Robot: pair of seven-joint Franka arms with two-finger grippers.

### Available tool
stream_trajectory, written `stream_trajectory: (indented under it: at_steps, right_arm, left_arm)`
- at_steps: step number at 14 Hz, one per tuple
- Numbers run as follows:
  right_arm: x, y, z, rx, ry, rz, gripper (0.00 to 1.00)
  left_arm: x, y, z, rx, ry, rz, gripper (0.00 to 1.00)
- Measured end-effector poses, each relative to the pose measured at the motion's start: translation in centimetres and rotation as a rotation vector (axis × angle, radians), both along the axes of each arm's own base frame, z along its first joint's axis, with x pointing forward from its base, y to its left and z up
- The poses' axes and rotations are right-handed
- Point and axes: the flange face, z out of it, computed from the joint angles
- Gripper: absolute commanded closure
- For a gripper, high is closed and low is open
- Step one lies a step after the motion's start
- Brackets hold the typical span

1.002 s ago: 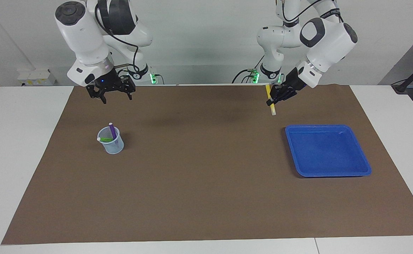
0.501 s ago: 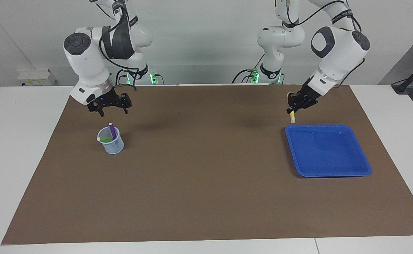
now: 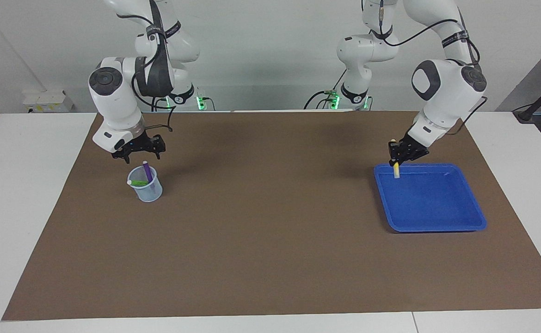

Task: Right arm passes pens to left for tray arrangement
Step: 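Release the yellow pen in the tray while the right gripper grasps the purple pen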

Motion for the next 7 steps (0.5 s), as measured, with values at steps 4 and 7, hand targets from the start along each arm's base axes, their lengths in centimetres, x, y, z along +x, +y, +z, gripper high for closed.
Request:
stream_trajectory:
  at_steps: [4,7]
  right_arm:
    - [-0.1,-1.0,-1.4,-0.002,-0.007,0.011,0.17]
    - [-0.1,-1.4,-1.7,-0.002,-0.005,0.003,0.32]
  left_arm:
    - [1.5,2.0,-2.8,0.035,-0.022,-0.018,1.0]
    - [3.2,2.4,-5.6,0.042,-0.032,-0.01,1.0]
